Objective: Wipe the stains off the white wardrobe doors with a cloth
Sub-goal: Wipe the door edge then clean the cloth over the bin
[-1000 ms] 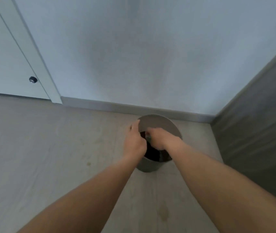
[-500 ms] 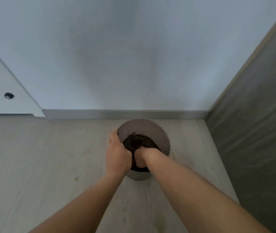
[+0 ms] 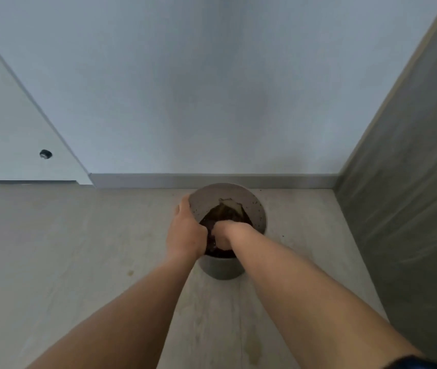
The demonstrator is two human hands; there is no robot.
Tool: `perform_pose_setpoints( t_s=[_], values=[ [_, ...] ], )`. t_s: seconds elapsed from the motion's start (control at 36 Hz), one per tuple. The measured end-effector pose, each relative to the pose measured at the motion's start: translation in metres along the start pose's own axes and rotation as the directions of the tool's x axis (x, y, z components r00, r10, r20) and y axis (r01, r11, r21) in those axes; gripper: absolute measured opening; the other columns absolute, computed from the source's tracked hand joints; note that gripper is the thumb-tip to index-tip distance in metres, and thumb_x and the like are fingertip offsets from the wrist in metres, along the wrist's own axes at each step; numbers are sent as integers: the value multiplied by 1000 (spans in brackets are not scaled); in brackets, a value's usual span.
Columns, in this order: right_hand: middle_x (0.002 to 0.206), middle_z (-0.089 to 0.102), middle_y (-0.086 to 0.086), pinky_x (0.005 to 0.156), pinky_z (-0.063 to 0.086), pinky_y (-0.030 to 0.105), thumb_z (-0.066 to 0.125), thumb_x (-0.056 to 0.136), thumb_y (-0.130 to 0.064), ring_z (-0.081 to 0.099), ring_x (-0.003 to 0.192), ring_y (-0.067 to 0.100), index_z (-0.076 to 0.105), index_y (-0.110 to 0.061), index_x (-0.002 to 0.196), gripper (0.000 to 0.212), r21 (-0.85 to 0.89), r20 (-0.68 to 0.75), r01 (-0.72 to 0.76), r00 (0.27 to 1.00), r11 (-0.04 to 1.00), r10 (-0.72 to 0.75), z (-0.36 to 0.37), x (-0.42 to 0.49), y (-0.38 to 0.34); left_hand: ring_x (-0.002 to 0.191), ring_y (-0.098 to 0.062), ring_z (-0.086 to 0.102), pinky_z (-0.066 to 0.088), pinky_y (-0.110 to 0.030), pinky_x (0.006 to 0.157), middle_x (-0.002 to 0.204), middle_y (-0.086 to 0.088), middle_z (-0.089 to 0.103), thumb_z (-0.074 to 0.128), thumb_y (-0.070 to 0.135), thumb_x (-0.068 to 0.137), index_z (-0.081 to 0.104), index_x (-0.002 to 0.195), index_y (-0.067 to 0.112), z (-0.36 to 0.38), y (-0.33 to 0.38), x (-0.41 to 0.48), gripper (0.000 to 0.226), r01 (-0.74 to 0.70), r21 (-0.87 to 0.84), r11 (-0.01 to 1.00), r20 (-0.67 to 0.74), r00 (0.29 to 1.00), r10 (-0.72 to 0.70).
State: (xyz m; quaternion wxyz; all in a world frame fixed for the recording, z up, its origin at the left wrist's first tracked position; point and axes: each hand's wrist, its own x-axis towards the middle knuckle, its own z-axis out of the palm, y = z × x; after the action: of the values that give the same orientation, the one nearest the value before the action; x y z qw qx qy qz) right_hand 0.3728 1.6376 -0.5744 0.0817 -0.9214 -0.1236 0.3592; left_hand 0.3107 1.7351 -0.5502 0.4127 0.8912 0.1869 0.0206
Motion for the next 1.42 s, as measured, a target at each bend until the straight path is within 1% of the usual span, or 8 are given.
perform_pose_setpoints(
  t_s=[0.17, 0.28, 0.44, 0.61, 0.81, 1.0, 1.17, 1.42],
  values=[
    [120, 62, 13, 81, 49, 39, 63, 92, -18, 61, 104, 33, 48, -15, 130, 41, 212, -168, 125, 982, 969, -89, -21, -31, 0, 133, -31, 51, 53, -46, 98, 161, 5, 20, 57, 3, 88, 29, 155, 31, -8, -1, -1, 77, -50, 131, 990, 18, 999, 48],
    [106, 67, 5, 76, 46, 28, 67, 83, -6, 63, 100, 24, 67, -10, 113, 30, 279, -265, 187, 958, 942, -112, -49, -68, 13, 156, -31, 14, 25, -53, 124, 171, 3, -1, 53, 13, 86, 24, 161, 30, -17, -5, -8, 82, -141, 264, 954, 103, 988, 118],
    [108, 76, 6, 88, 57, 33, 73, 88, -7, 72, 100, 21, 78, -25, 112, 30, 504, -323, 354, 923, 788, -208, -66, -92, 38, 159, -13, 6, -1, -50, 129, 169, 8, 24, 61, 17, 86, 44, 150, 35, -38, 14, 2, 69, -329, 269, 905, 274, 927, 255],
    [102, 77, -2, 94, 54, 21, 71, 91, -2, 71, 98, 10, 75, -22, 112, 30, 668, -441, 450, 881, 594, -172, -65, -97, 49, 121, -25, 59, 48, -48, 108, 126, 1, 63, 66, 27, 75, 58, 131, 25, -41, 32, 5, 56, -188, -116, 975, 458, 861, 220],
    [97, 73, 14, 96, 57, 46, 70, 90, 1, 70, 94, 27, 68, -13, 93, 14, 789, -528, 472, 848, 393, 42, -62, -90, 50, 87, -24, 69, 57, -45, 87, 97, -13, 74, 74, 18, 94, 69, 105, 11, -32, 35, 4, 14, -197, -114, 974, 372, 900, 226],
    [91, 66, 4, 77, 56, 37, 86, 78, -19, 64, 83, 21, 56, -18, 87, 31, 743, -604, 365, 727, 562, 326, -46, -84, 43, 91, -26, 74, 64, -44, 84, 100, -16, 74, 76, 10, 93, 69, 97, 8, -32, 31, -1, 8, 131, -350, 928, 299, 954, -22],
    [68, 55, 0, 67, 43, 34, 78, 70, -19, 52, 69, 19, 49, -24, 66, 29, 810, -497, 377, 848, 450, 185, -31, -76, 4, 92, -26, 75, 65, -39, 81, 99, -15, 77, 73, 3, 93, 76, 100, 7, -26, 35, -5, 8, 233, -415, 879, 292, 950, -114],
    [108, 61, 1, 91, 50, 43, 43, 101, -57, 59, 101, 22, 50, -18, 114, 42, 789, -532, 384, 818, 481, 219, -18, -65, -24, 93, -24, 76, 65, -34, 79, 101, -15, 77, 44, -12, 99, 73, 101, 9, -34, 39, -19, 37, 224, -464, 857, 390, 921, -29]
  ],
)
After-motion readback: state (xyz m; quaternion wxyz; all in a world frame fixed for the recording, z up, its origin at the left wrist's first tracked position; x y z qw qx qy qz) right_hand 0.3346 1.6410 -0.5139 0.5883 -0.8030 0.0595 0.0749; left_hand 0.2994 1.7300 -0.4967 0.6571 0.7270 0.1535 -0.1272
